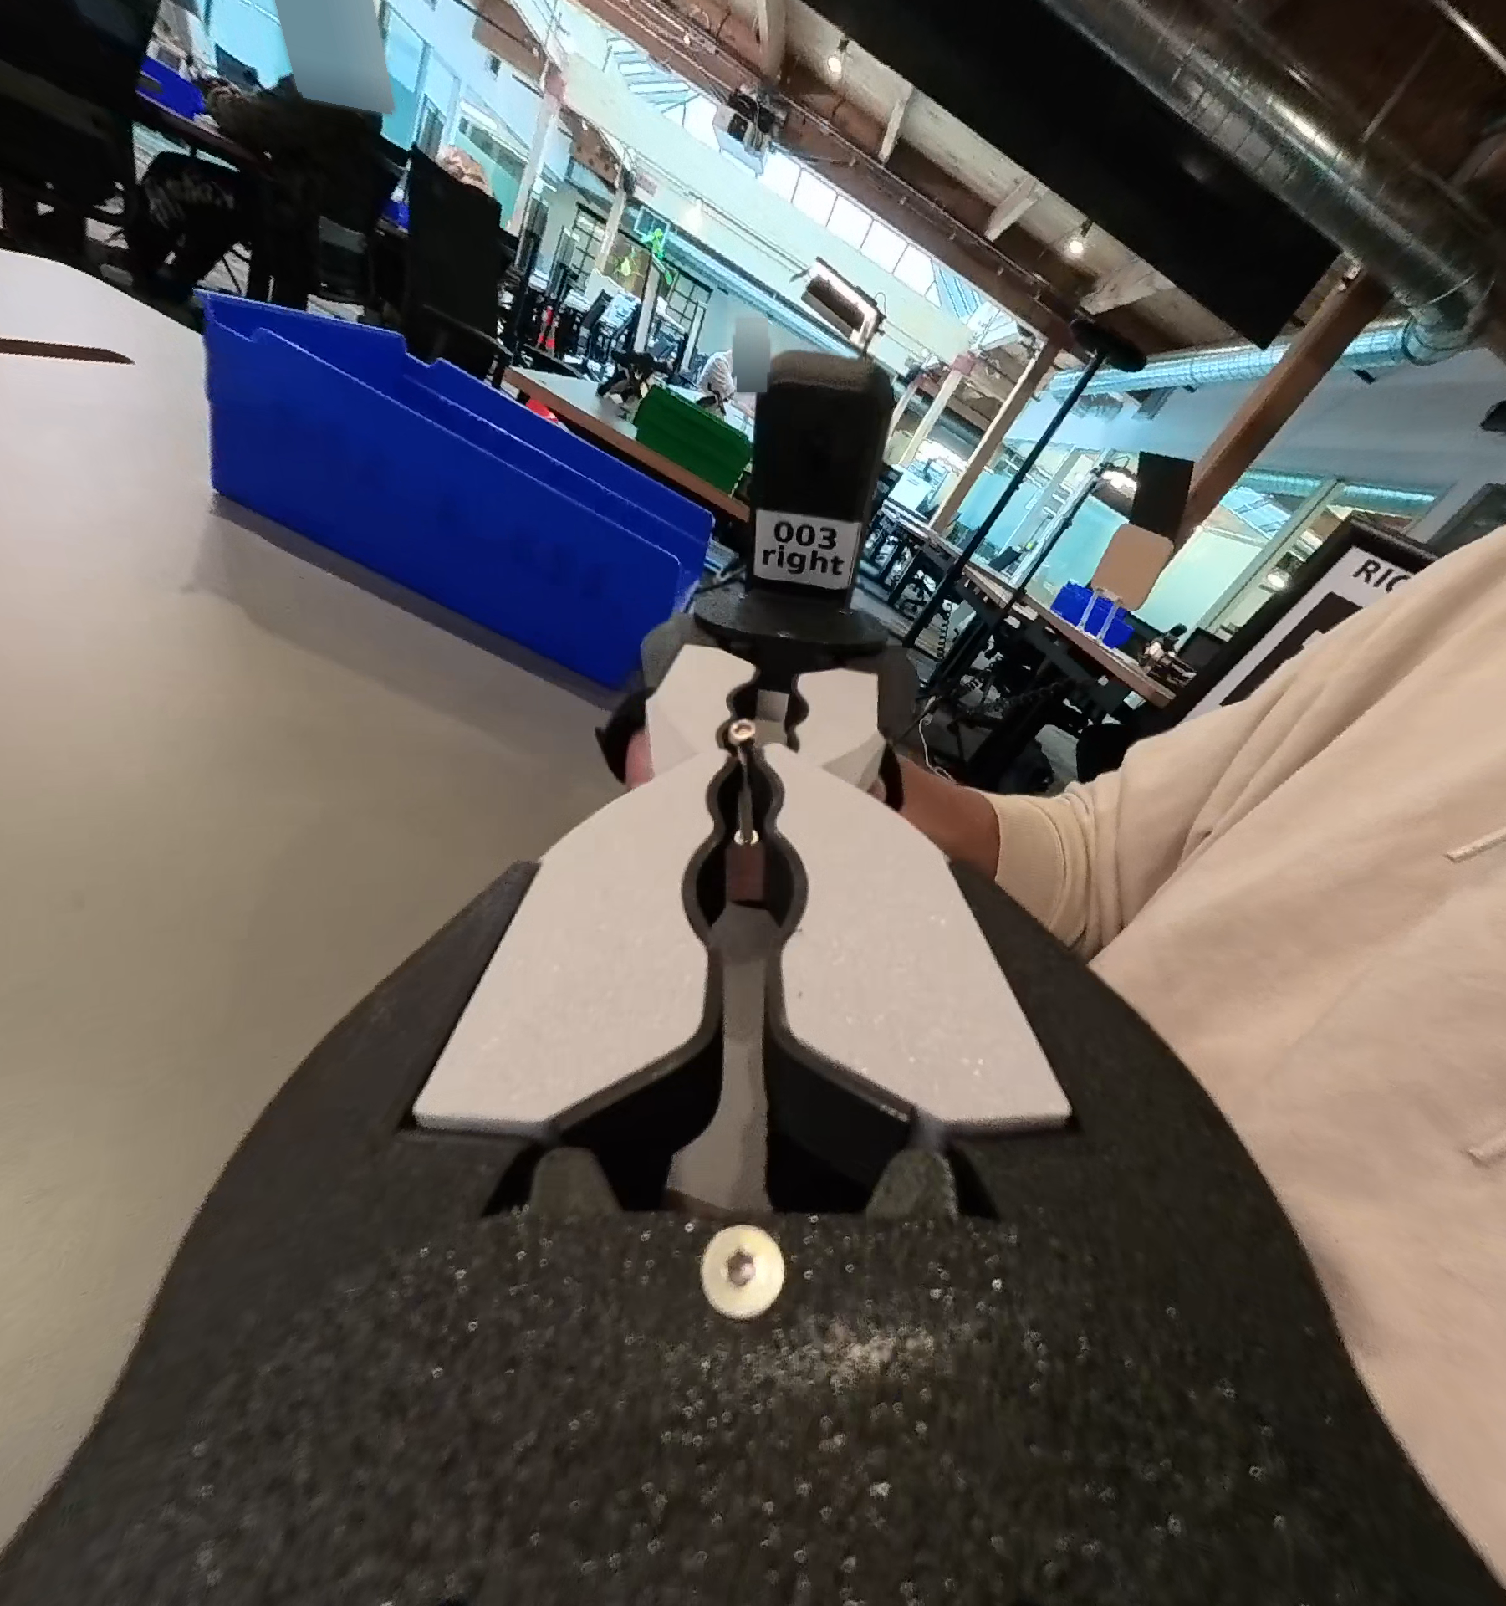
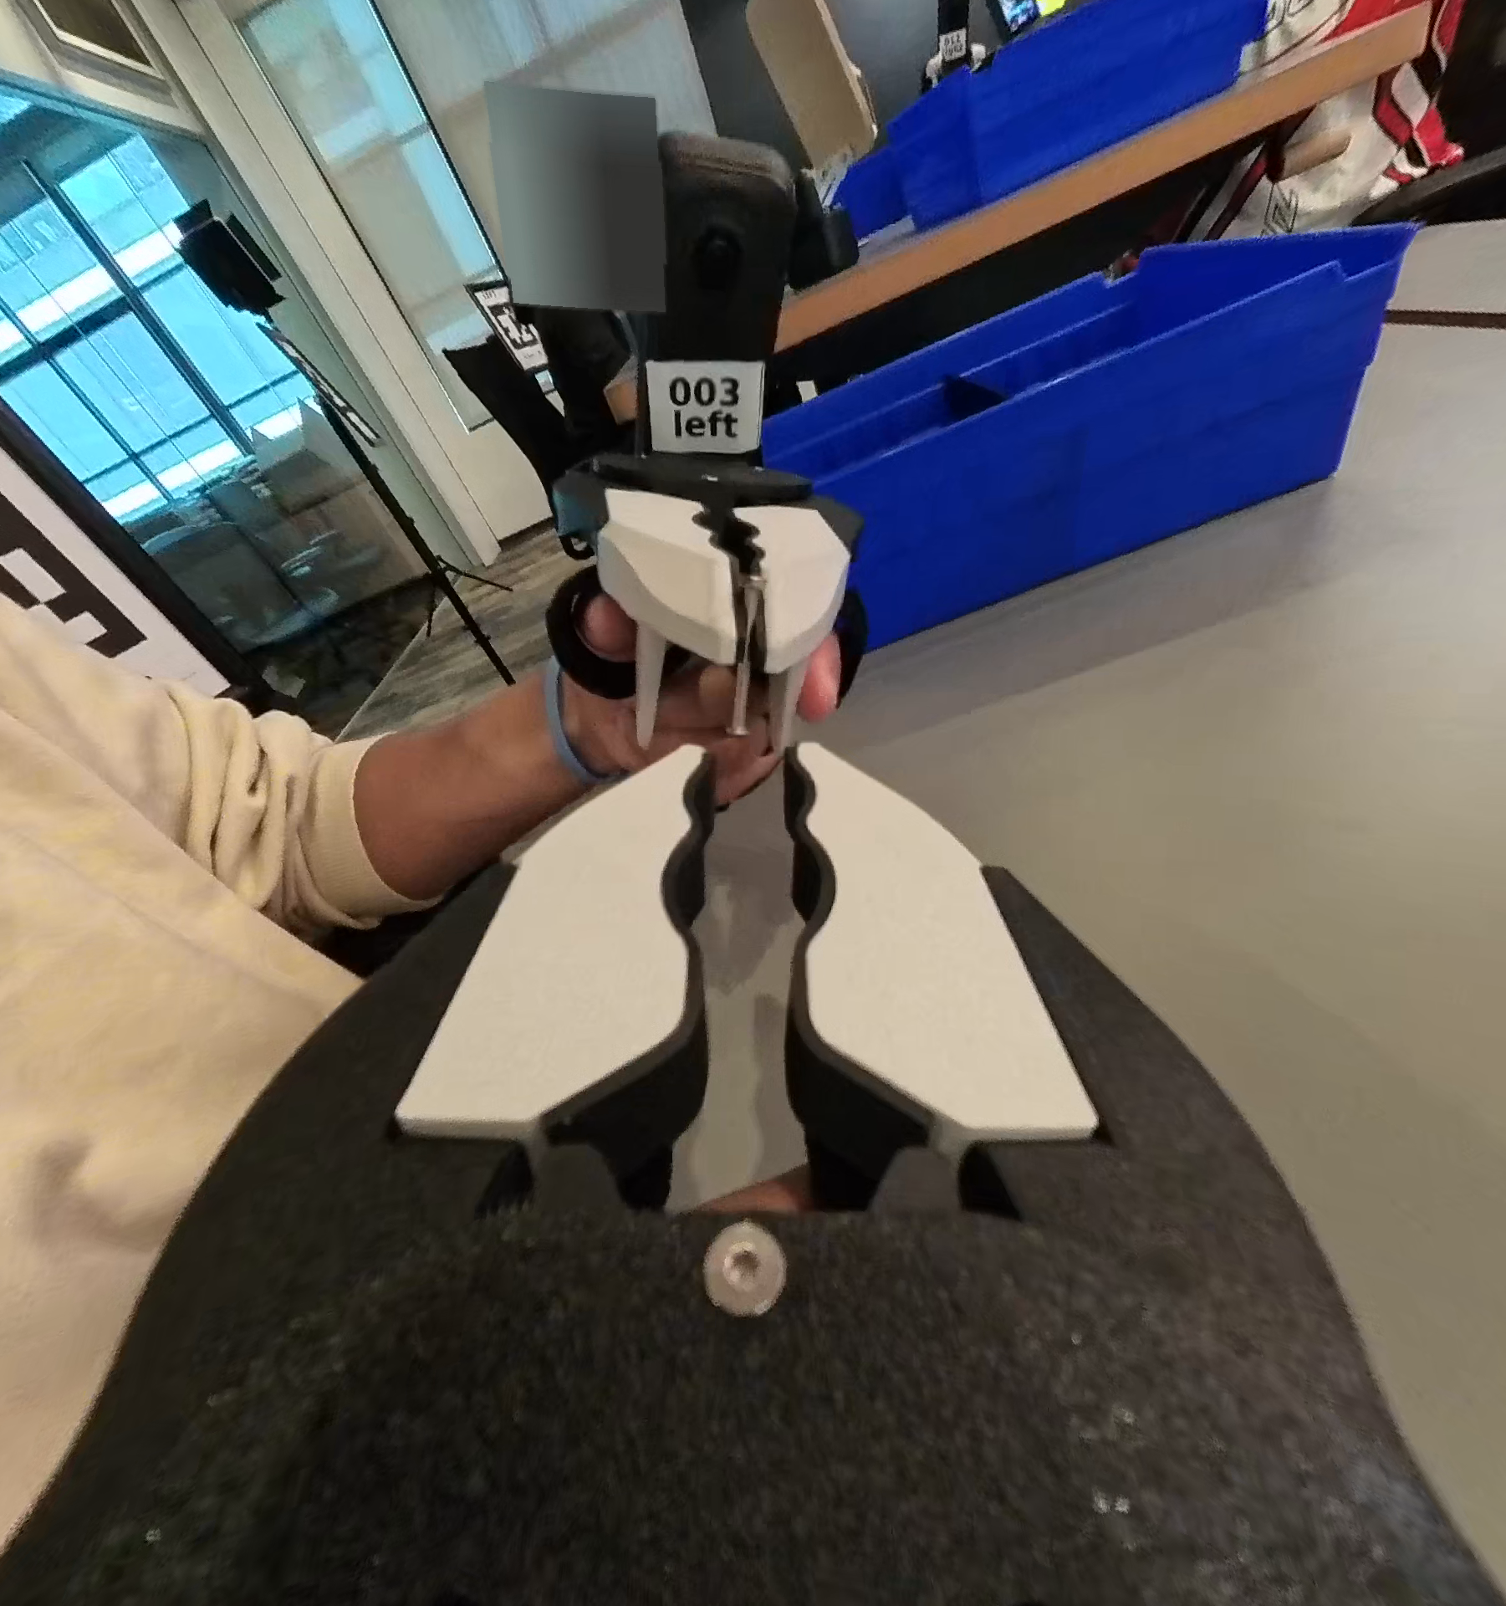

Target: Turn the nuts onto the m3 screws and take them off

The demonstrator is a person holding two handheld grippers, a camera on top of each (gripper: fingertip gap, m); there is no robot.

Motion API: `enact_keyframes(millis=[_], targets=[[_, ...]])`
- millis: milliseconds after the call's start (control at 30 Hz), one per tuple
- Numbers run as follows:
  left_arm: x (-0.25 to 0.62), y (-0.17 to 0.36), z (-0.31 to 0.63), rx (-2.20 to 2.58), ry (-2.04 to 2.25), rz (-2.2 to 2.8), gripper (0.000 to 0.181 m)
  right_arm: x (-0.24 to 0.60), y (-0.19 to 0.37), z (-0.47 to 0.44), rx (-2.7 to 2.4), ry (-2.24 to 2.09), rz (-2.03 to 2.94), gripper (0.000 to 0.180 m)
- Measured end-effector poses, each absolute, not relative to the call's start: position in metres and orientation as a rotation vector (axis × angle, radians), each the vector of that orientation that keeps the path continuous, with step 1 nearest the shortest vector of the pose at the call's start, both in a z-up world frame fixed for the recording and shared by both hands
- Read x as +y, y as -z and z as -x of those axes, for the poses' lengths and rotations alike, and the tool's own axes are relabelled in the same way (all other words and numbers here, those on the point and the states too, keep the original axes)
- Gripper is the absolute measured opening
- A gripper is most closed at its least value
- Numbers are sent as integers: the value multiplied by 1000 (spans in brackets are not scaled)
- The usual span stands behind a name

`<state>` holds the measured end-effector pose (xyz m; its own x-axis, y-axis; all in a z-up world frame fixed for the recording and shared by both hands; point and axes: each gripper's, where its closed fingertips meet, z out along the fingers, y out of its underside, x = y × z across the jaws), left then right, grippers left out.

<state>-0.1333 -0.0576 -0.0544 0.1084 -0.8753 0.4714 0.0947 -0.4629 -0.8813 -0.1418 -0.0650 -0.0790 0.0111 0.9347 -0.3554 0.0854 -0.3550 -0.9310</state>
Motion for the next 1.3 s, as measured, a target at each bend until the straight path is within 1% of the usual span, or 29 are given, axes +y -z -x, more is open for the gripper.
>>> enact_keyframes(millis=[167,467,700,900,967,1300], targets=[[-59,54,132,792,1491,1561,2,-64,80,145,-1060,-1448,1547,0],[-60,58,129,801,1499,1568,2,-72,83,148,-1047,-1518,1551,0],[-61,63,127,826,1489,1585,2,-69,93,143,-1082,-1443,1591,1],[-67,70,122,904,1442,1609,2,-54,54,120,-1010,-1495,1469,8],[-69,72,118,923,1436,1614,2,-58,54,124,-1055,-1503,1473,12],[-73,70,116,948,1431,1607,2,-65,62,131,-1102,-1521,1505,9]])
